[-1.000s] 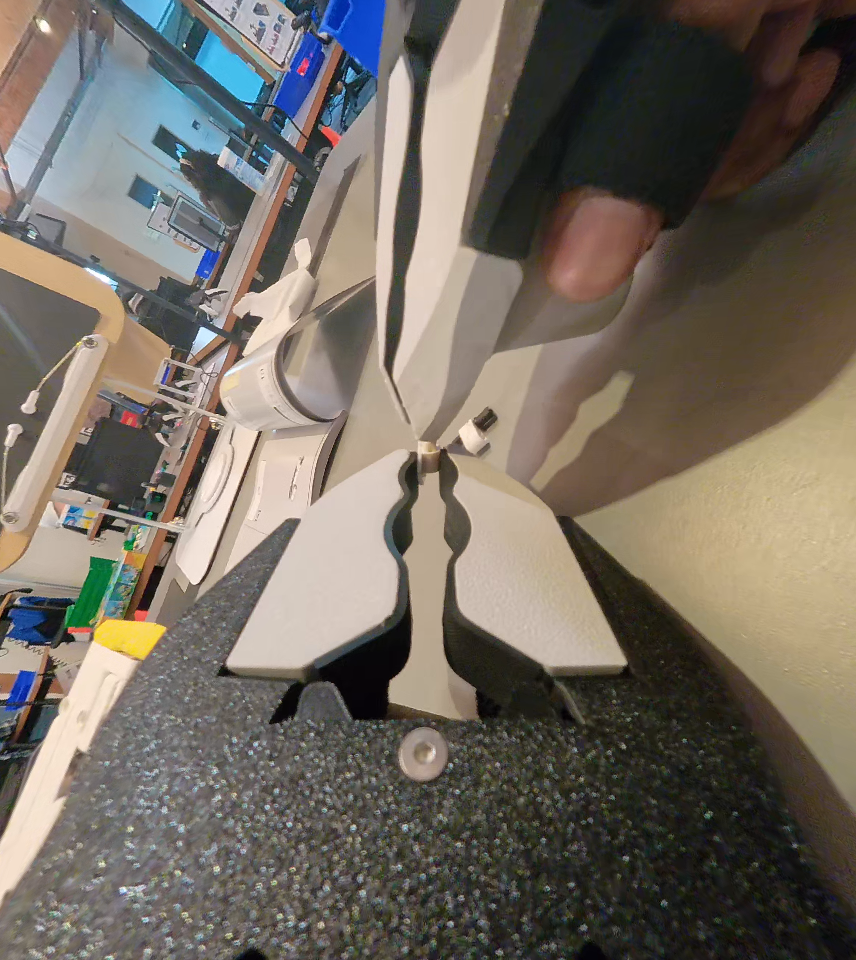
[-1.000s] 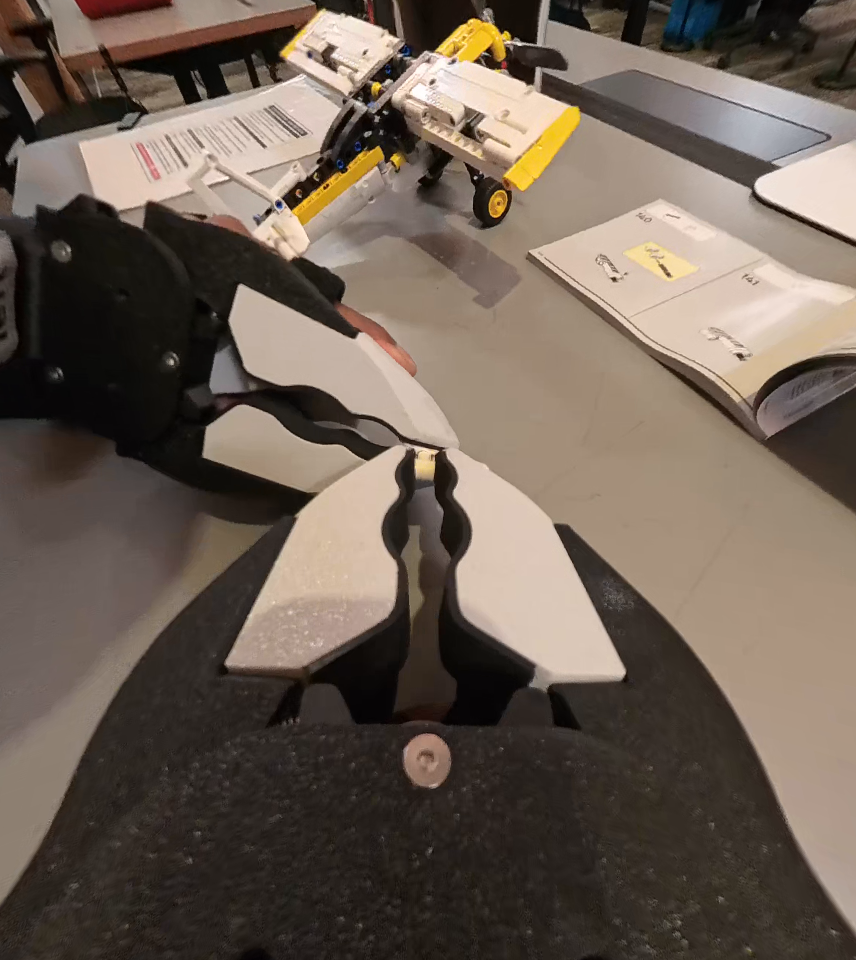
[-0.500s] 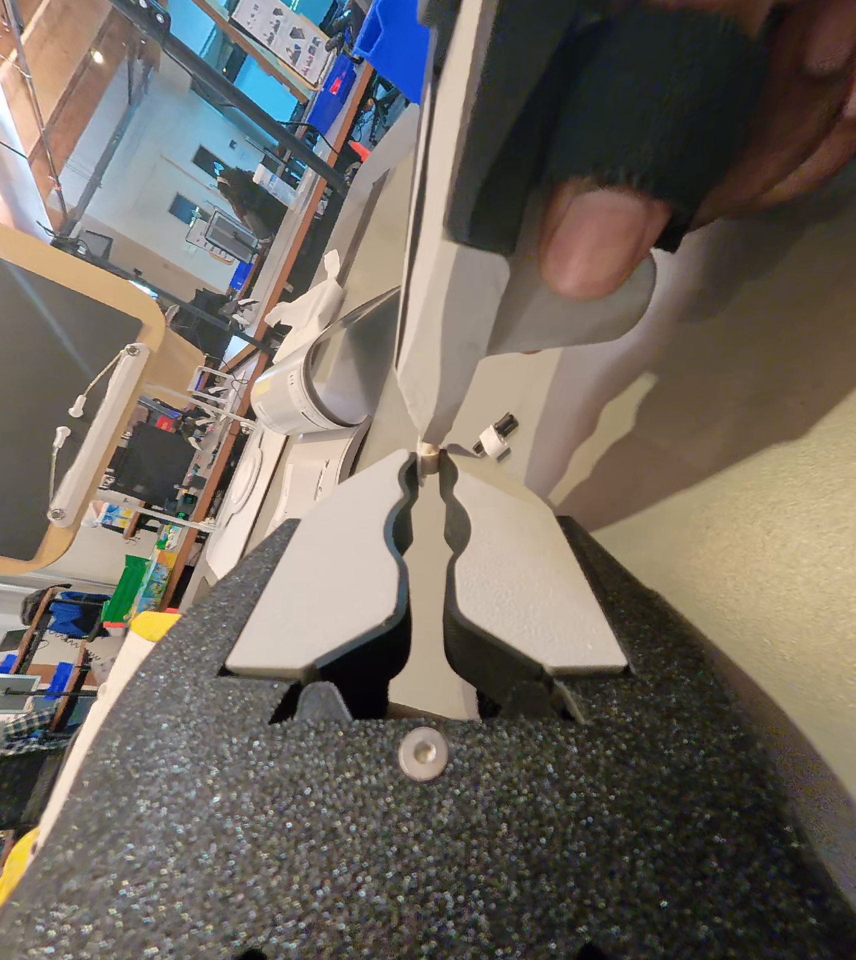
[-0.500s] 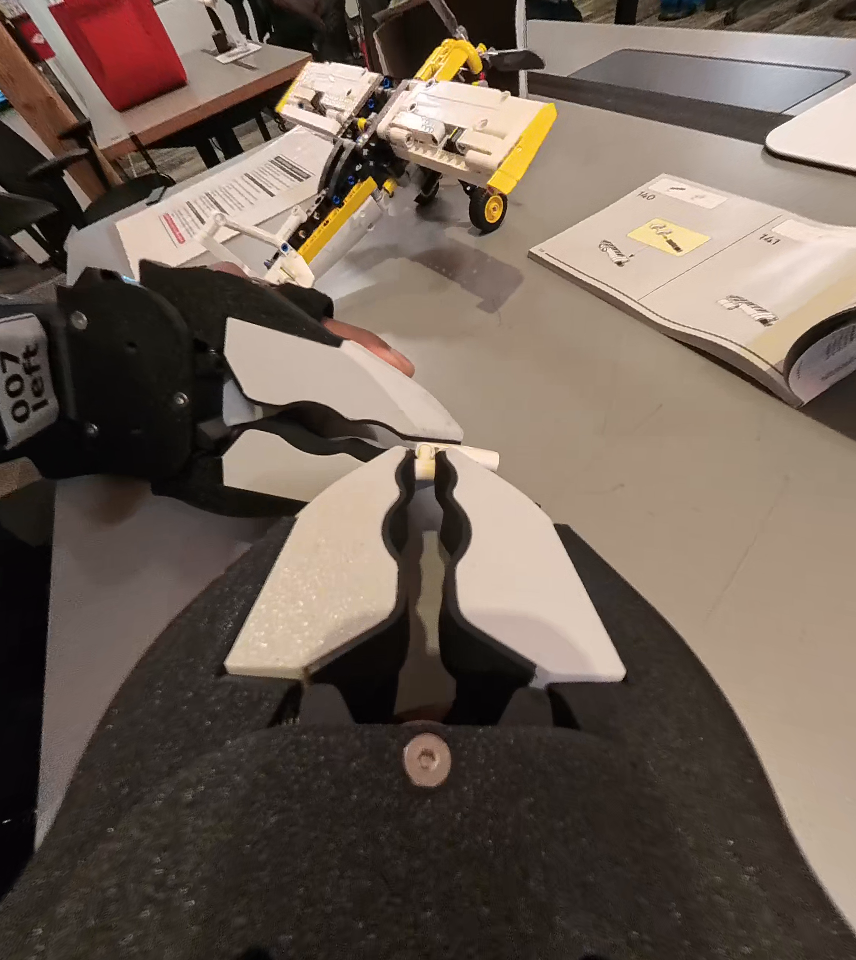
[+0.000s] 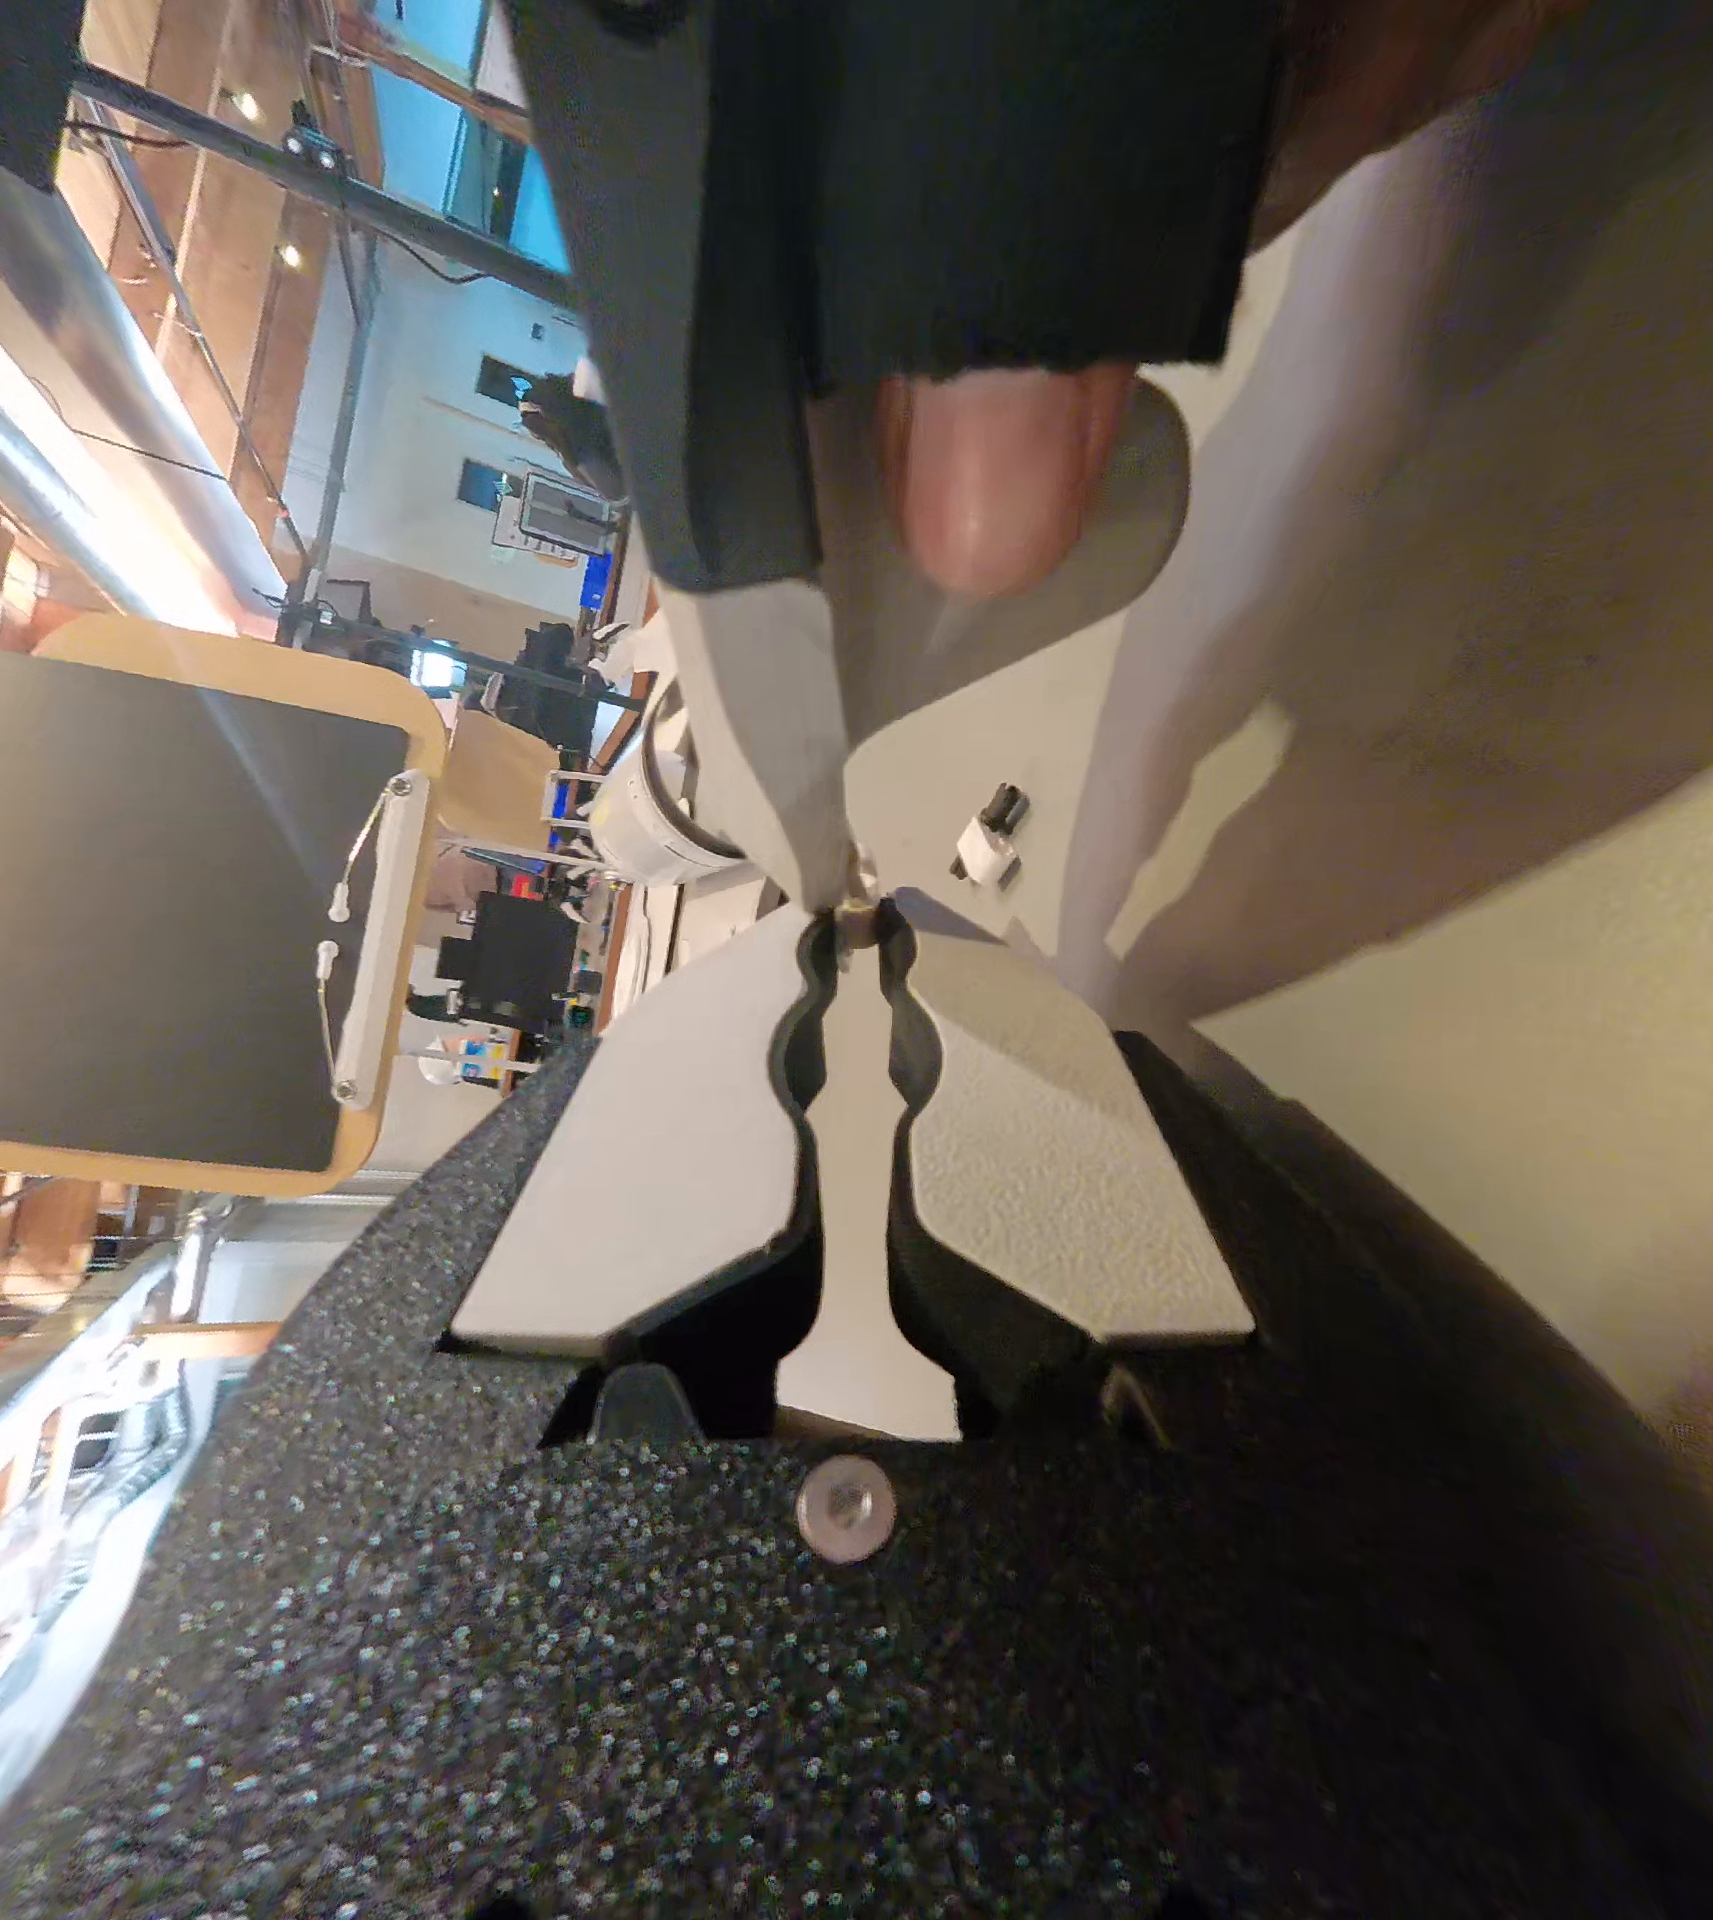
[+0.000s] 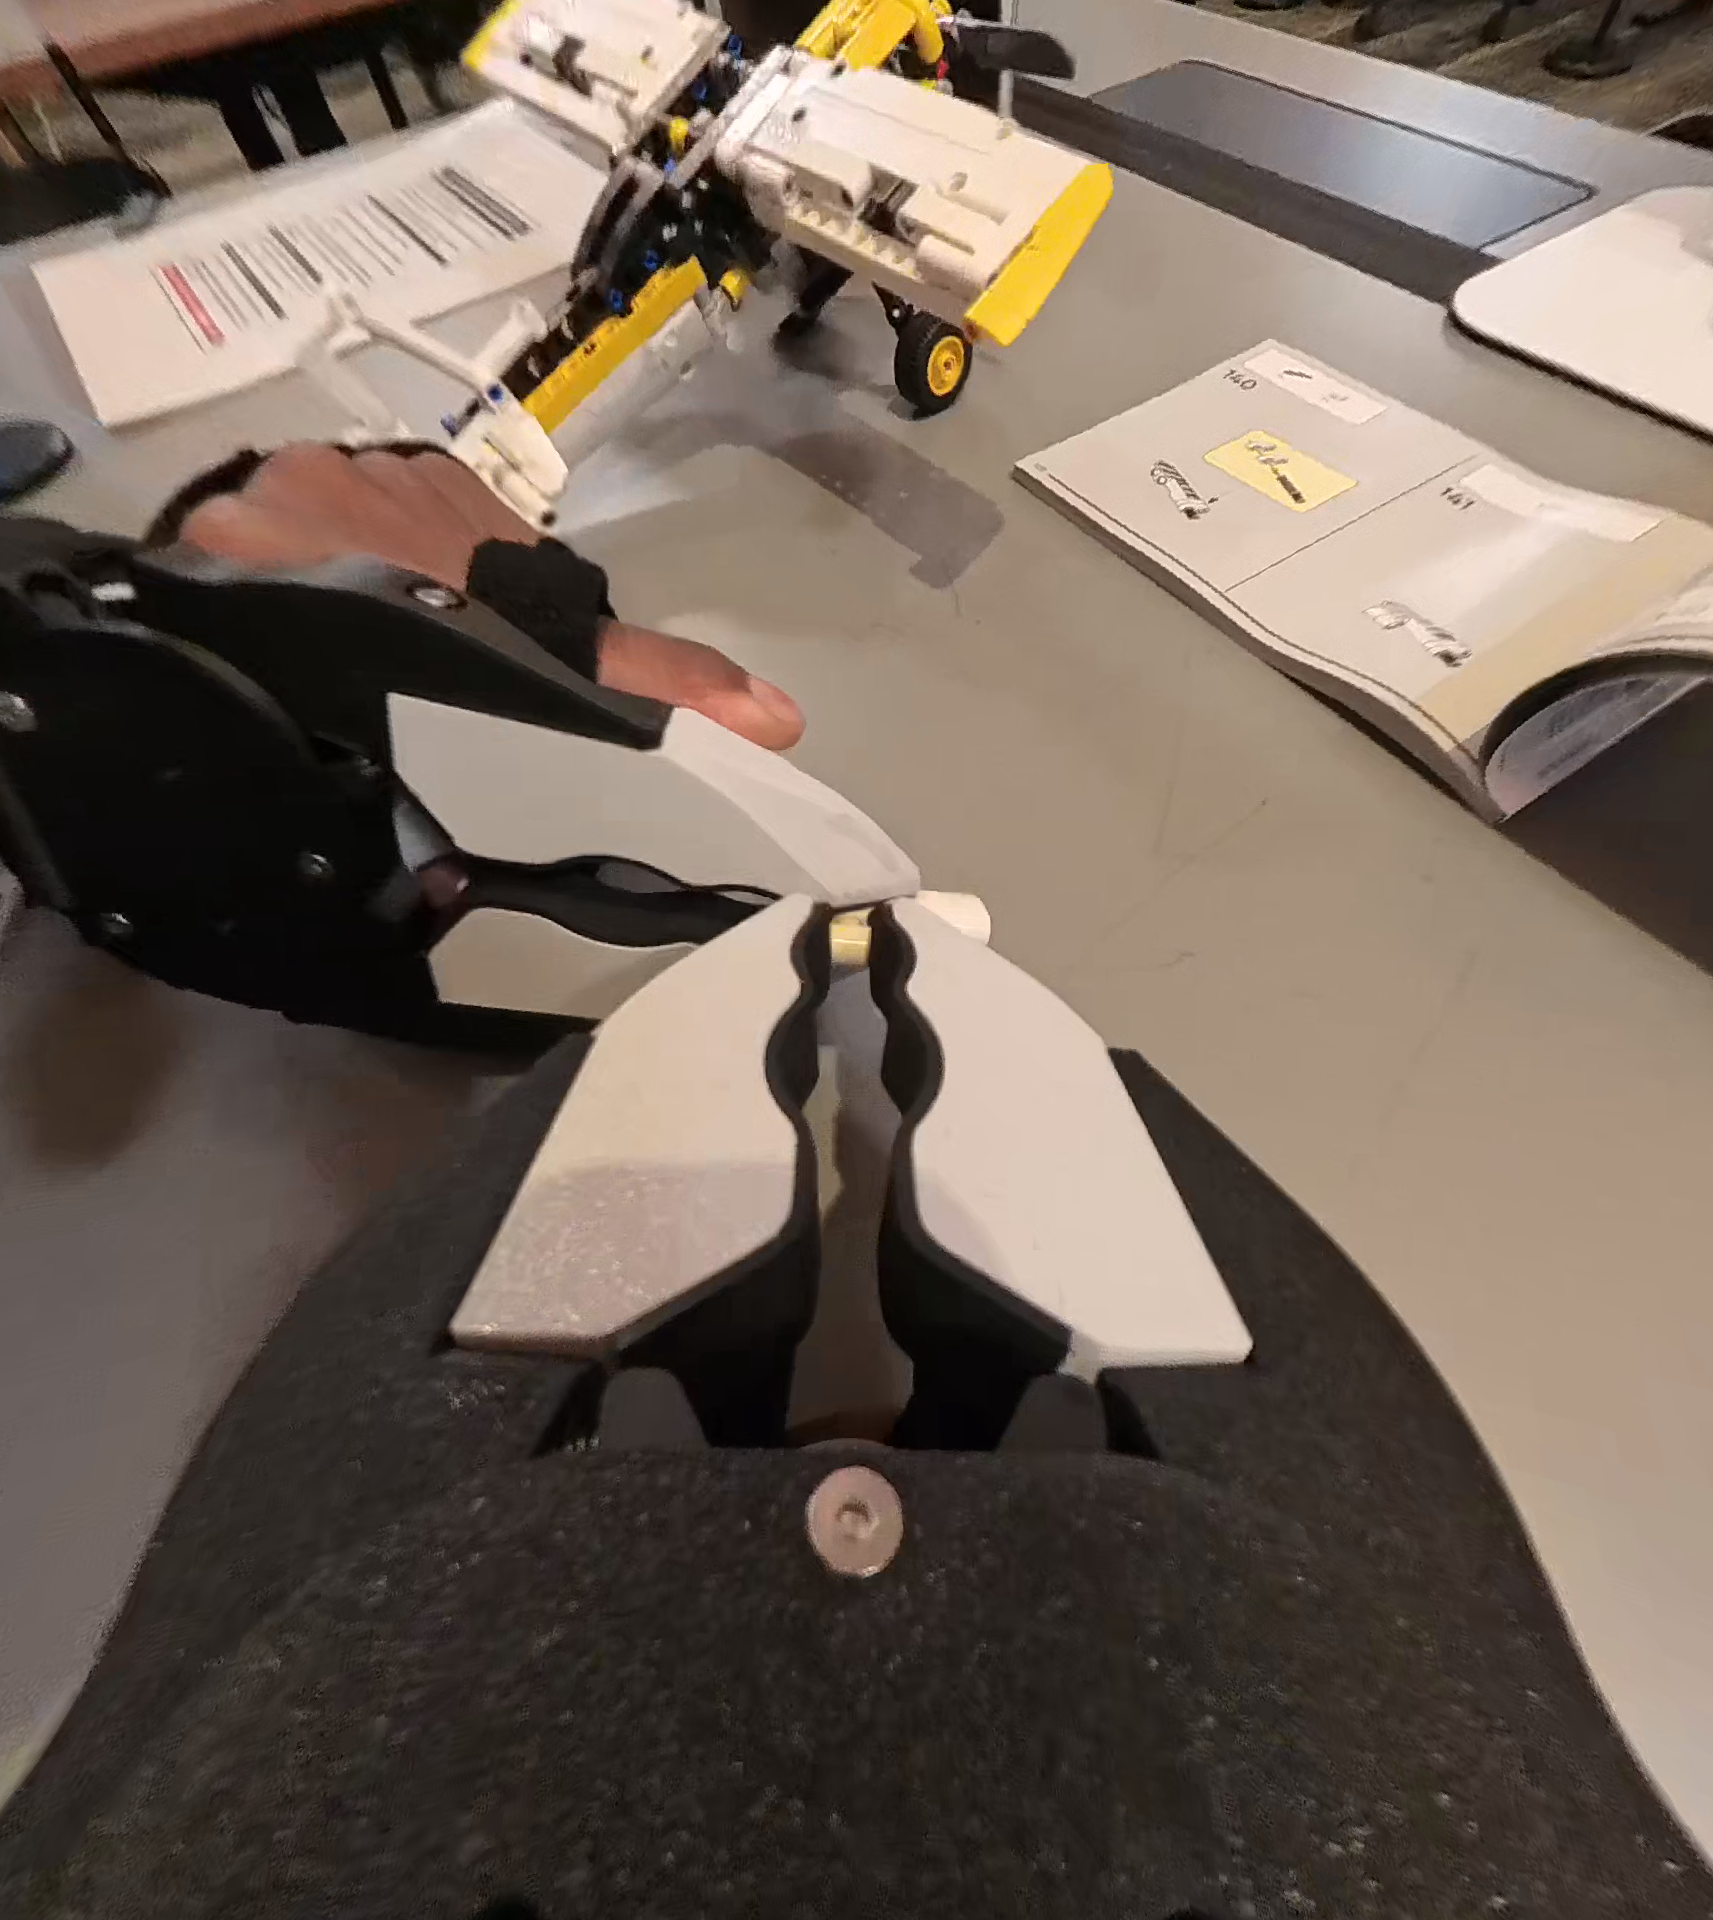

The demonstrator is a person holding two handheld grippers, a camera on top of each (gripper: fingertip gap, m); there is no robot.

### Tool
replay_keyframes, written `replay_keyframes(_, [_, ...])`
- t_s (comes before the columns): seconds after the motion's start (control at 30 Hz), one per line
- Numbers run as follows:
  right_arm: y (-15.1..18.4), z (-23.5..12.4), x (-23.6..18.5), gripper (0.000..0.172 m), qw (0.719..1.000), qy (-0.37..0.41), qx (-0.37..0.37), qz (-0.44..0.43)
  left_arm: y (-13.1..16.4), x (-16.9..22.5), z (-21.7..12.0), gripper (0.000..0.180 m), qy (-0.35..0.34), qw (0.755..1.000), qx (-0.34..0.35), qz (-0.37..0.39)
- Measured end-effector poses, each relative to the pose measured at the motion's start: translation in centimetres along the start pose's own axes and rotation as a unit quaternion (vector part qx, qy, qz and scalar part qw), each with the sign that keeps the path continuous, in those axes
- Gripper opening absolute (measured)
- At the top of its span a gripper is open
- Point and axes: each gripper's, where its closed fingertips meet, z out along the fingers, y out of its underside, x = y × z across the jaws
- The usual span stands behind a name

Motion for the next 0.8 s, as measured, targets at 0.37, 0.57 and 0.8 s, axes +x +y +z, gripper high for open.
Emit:
replay_keyframes(0.37, [-0.39,-0.18,-0.17,0.007,0.999,-0.004,0.02,-0.025,-0.12,-0.29,-0.24,0.007,0.01,0.998,0.019,-0.055])
replay_keyframes(0.57, [-0.66,-0.45,-0.42,0.007,0.997,-0.045,0.036,-0.051,-0.49,-0.35,-0.51,0.007,0.026,0.995,0.045,-0.089])
replay_keyframes(0.8, [-0.85,-0.36,-0.46,0.007,0.996,-0.016,0.04,-0.077,-0.39,-0.41,-0.5,0.007,0.006,0.997,0.033,-0.065])
